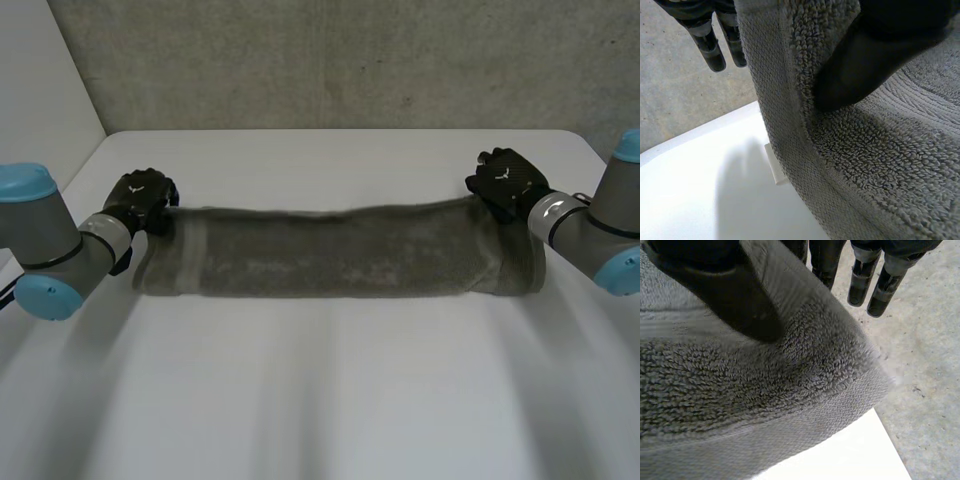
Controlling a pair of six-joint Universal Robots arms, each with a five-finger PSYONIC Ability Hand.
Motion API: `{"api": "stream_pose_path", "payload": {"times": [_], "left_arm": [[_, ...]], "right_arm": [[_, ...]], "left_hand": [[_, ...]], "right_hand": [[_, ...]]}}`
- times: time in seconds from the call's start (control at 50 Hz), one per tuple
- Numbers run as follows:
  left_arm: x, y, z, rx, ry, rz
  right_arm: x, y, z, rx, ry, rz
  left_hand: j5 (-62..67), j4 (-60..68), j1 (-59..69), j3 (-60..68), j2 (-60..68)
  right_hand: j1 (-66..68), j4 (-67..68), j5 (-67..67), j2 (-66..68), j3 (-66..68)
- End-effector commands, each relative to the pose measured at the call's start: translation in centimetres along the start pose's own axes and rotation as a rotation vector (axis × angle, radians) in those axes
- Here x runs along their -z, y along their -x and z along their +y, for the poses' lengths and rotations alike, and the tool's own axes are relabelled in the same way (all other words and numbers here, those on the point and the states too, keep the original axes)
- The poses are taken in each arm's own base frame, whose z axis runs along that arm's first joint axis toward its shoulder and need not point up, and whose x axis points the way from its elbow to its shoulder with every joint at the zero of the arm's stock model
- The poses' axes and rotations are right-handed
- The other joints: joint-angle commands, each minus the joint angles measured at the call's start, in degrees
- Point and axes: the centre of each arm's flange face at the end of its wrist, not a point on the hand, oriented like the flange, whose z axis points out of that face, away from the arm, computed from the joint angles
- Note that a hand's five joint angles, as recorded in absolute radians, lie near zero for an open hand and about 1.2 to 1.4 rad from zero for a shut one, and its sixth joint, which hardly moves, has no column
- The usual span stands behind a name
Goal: Fold the towel.
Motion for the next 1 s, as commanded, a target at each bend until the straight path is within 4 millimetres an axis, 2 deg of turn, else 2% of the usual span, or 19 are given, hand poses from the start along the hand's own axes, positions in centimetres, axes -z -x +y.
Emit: {"api": "stream_pose_path", "payload": {"times": [0.02,0.14,0.18,0.2,0.24,0.3,0.34,0.4,0.46,0.48,0.5,0.52,0.56,0.58,0.64,0.66,0.74,0.84,1.0], "left_arm": [[0.2,0.1,-0.2,-0.014,0.002,-0.021],[0.6,0.7,-1.6,-0.053,-0.01,-0.08],[1.1,1.1,-3.1,-0.069,-0.027,-0.109],[1.1,1.1,-3.1,-0.069,-0.027,-0.109],[1.6,1.3,-3.7,-0.068,-0.031,-0.121],[2.8,1.4,-5.0,-0.068,-0.046,-0.126],[4.0,1.2,-6.0,-0.069,-0.055,-0.132],[5.1,0.7,-6.2,-0.063,-0.043,-0.126],[6.6,0.0,-6.1,-0.056,-0.022,-0.118],[6.6,0.0,-6.1,-0.056,-0.022,-0.118],[7.6,-0.5,-6.3,-0.053,-0.017,-0.111],[8.7,-1.0,-6.4,-0.051,-0.013,-0.103],[9.6,-1.4,-6.3,-0.049,-0.008,-0.095],[10.6,-1.9,-6.3,-0.048,-0.006,-0.089],[11.4,-2.6,-6.4,-0.051,-0.015,-0.08],[12.1,-3.6,-6.5,-0.053,-0.03,-0.061],[13.4,-5.9,-6.3,-0.051,-0.069,-0.02],[13.7,-7.1,-5.8,-0.031,-0.078,0.005],[13.4,-7.5,-4.7,0.045,-0.062,-0.012]], "right_arm": [[-0.5,0.0,0.7,0.009,0.027,0.05],[-0.5,-0.8,0.4,0.023,0.025,0.129],[0.1,-1.8,-1.3,0.008,-0.019,0.172],[0.1,-1.8,-1.3,0.008,-0.019,0.173],[1.6,-3.6,-3.7,-0.036,-0.076,0.224],[2.5,-4.0,-4.8,-0.072,-0.102,0.232],[4.1,-4.7,-6.2,-0.142,-0.132,0.248],[4.8,-4.6,-6.4,-0.186,-0.128,0.246],[5.6,-3.6,-5.8,-0.227,-0.085,0.219],[6.4,-2.7,-5.4,-0.25,-0.046,0.191],[7.8,-2.1,-5.7,-0.267,-0.013,0.161],[7.8,-2.0,-5.7,-0.267,-0.013,0.161],[10.6,-1.2,-5.6,-0.316,0.073,0.116],[10.6,-1.1,-5.6,-0.316,0.073,0.116],[12.1,0.3,-4.0,-0.378,0.174,0.061],[12.6,1.1,-3.3,-0.395,0.209,0.044],[12.9,1.8,-2.4,-0.404,0.229,0.041],[12.7,1.4,-0.9,-0.398,0.215,0.091],[11.1,2.6,1.9,-0.386,0.197,0.114]], "left_hand": [[-49.53,-3.36,-47.11,-2.98,-49.72],[-53.0,-3.36,-50.58,-2.98,-53.19],[-53.67,-3.36,-51.25,-2.98,-53.86],[-53.67,-3.36,-51.25,-2.98,-53.86],[-53.67,-3.36,-51.25,-2.98,-53.86],[-53.16,-3.36,-50.75,-2.98,-53.35],[-52.83,-3.36,-50.41,-2.98,-53.02],[-52.49,-3.36,-50.08,-2.98,-52.68],[-52.16,-3.36,-49.74,-2.98,-52.35],[-52.16,-3.36,-49.74,-2.98,-52.35],[-52.16,-3.36,-49.74,-2.98,-52.35],[-52.16,-3.36,-49.74,-2.98,-52.35],[-52.32,-3.36,-49.91,-2.98,-52.51],[-52.16,-3.36,-49.74,-2.98,-52.35],[-52.16,-3.36,-49.74,-2.98,-52.35],[-52.16,-3.36,-49.74,-2.98,-52.35],[-51.99,-3.36,-49.57,-2.98,-52.18],[-51.99,-3.36,-49.57,-2.98,-52.18],[-51.82,-3.36,-49.4,-2.98,-52.01]], "right_hand": [[-56.37,-4.37,-58.84,-58.2,-2.5],[-56.37,-4.37,-58.84,-58.2,-2.5],[-56.37,-4.37,-58.84,-58.2,-2.5],[-56.37,-4.37,-58.84,-58.2,-2.5],[-56.37,-4.37,-58.84,-58.2,-2.5],[-56.37,-4.37,-58.84,-58.2,-2.5],[-56.37,-4.37,-58.84,-58.2,-2.5],[-56.37,-4.37,-58.84,-58.2,-2.5],[-56.37,-4.37,-58.84,-58.2,-2.5],[-56.37,-4.37,-58.84,-58.2,-2.5],[-56.37,-4.37,-58.84,-58.2,-2.5],[-56.37,-4.37,-58.84,-58.2,-2.5],[-56.37,-4.37,-58.84,-58.2,-2.5],[-56.37,-4.37,-58.84,-58.2,-2.5],[-56.37,-4.37,-58.84,-58.2,-2.5],[-53.98,-4.37,-56.44,-55.81,-2.5],[-51.41,-4.37,-53.88,-53.24,-2.5],[-41.15,-4.37,-43.62,-42.98,-2.5],[-38.46,-4.37,-40.92,-40.29,-2.5]]}}
